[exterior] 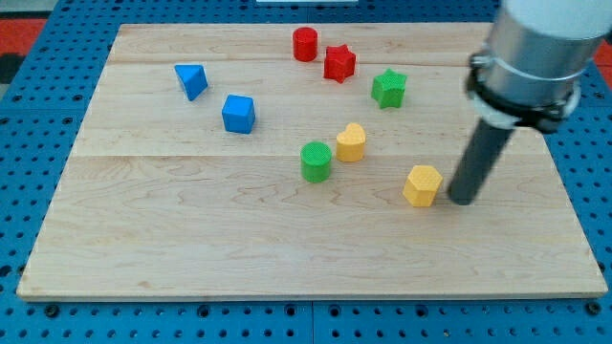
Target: Place the yellow heart towards the bottom right side of the blue cube
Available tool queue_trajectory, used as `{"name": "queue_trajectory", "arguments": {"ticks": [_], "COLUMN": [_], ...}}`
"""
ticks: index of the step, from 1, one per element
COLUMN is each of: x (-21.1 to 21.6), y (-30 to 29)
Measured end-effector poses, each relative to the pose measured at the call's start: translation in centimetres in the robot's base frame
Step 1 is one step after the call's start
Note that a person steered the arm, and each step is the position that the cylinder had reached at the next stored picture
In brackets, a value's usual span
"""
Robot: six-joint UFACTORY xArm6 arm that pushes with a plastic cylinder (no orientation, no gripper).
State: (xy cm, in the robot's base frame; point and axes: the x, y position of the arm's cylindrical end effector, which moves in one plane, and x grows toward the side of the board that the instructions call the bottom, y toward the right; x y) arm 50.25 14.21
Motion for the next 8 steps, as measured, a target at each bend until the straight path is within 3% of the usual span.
{"name": "queue_trajectory", "arguments": {"ticks": [1,2,3,4,5,6,8], "x": [-1.8,-2.9,-7.9,-8.0,-4.8,-7.4,-6.5], "y": [-8.8,-4.4,-6.5,-13.5,-16.2,-16.4,-19.2]}}
